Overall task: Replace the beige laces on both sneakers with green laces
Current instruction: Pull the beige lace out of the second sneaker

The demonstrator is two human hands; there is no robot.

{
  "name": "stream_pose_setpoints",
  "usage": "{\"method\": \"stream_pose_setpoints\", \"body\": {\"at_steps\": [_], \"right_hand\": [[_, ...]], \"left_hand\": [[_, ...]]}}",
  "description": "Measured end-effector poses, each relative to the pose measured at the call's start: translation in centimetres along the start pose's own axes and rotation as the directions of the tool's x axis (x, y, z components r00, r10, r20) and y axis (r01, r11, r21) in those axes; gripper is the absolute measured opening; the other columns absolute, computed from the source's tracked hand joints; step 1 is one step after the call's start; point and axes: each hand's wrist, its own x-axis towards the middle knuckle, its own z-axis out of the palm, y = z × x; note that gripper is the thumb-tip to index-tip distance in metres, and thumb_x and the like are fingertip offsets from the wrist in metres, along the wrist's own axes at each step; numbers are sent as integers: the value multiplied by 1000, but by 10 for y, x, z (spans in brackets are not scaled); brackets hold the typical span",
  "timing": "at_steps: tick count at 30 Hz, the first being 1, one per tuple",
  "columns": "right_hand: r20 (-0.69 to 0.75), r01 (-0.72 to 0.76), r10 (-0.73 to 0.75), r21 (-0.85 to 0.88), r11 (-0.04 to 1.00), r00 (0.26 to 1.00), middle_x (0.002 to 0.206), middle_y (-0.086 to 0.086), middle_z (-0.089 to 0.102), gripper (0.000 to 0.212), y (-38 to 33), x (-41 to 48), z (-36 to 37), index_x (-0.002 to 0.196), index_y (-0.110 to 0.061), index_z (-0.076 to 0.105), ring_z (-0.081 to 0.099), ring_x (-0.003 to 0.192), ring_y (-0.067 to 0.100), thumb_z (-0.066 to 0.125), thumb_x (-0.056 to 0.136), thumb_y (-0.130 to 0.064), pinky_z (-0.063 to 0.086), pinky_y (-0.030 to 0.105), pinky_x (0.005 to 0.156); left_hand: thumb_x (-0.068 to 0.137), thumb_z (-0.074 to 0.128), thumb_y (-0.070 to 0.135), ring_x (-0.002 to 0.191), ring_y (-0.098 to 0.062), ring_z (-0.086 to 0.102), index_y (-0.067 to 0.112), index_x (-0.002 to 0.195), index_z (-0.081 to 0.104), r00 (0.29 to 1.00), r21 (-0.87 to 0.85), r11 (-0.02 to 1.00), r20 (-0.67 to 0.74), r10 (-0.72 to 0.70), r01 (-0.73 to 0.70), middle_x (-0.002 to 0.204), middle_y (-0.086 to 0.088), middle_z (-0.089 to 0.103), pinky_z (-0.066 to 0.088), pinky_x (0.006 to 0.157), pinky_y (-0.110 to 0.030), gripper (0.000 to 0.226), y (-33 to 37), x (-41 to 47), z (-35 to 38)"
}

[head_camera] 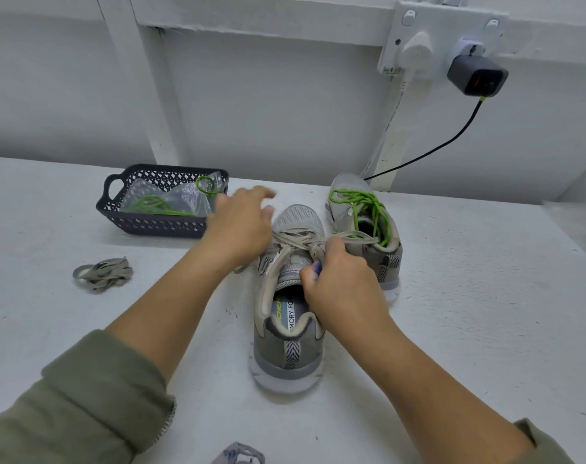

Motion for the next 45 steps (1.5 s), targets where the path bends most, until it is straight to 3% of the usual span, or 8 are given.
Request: {"method": "stream_pose_setpoints", "body": {"at_steps": [6,12,15,19,26,33,39,45], "right_hand": [[-7,-7,7,14,1000,1000,73,2,42,12,1,-1,-1,93,-15,36,44,70,28,44,93,-24,33,33,61],[-7,1,-1,14,1000,1000,70,1,41,13,3,-2,-1,93,-14,35,46,71,30,42,94,-24,33,33,60],[0,-1,1,17,1000,1000,68,0,39,13,2,-2,-2,93,-14,35,42,69,29,43,93,-24,31,33,60],[3,-7,7,23,1000,1000,74,3,43,13,0,-2,-2,94,-14,35,44,70,29,43,93,-24,33,33,60],[8,-20,19,44,999,1000,79,9,51,12,2,-2,-2,93,-13,36,47,72,31,42,93,-24,36,34,62],[6,-21,21,33,999,1000,78,6,47,13,0,-2,-2,93,-13,36,47,73,31,43,93,-25,36,34,62],[12,-29,28,39,999,1000,73,4,43,12,1,-2,-2,92,-13,37,45,71,30,42,94,-24,35,34,61],[3,-27,27,49,998,1000,77,6,46,12,1,-1,-1,91,-13,37,45,71,31,43,93,-23,35,34,61]], "left_hand": [[78,66,59,121,-15,30,37,83,71,948,120,964,241,205,-239,116,25,54,22,87,-36,24,10,3,-8],[97,52,36,115,-28,40,22,106,69,948,226,971,-318,4,72,121,0,56,25,82,-39,23,-4,3,-10],[96,49,45,124,-27,30,38,125,59,993,161,984,-84,86,-72,133,5,50,27,95,-40,31,-2,0,-9],[81,63,57,124,-15,27,44,87,67,955,54,969,189,229,-243,125,24,50,18,92,-31,15,5,-4,-5],[95,55,30,115,-29,36,18,108,66,925,312,930,-375,-67,194,124,-3,53,26,84,-39,21,-12,-2,0],[85,61,53,125,-18,25,41,89,71,958,62,959,97,269,-276,133,23,46,14,91,-29,15,1,-9,3],[91,61,31,116,-27,34,18,90,72,894,157,987,-446,34,40,123,3,54,14,81,-34,18,-11,-11,16],[85,60,55,123,-22,26,40,88,70,988,6,989,-47,145,-145,131,22,47,13,87,-29,18,-3,-12,17]]}}
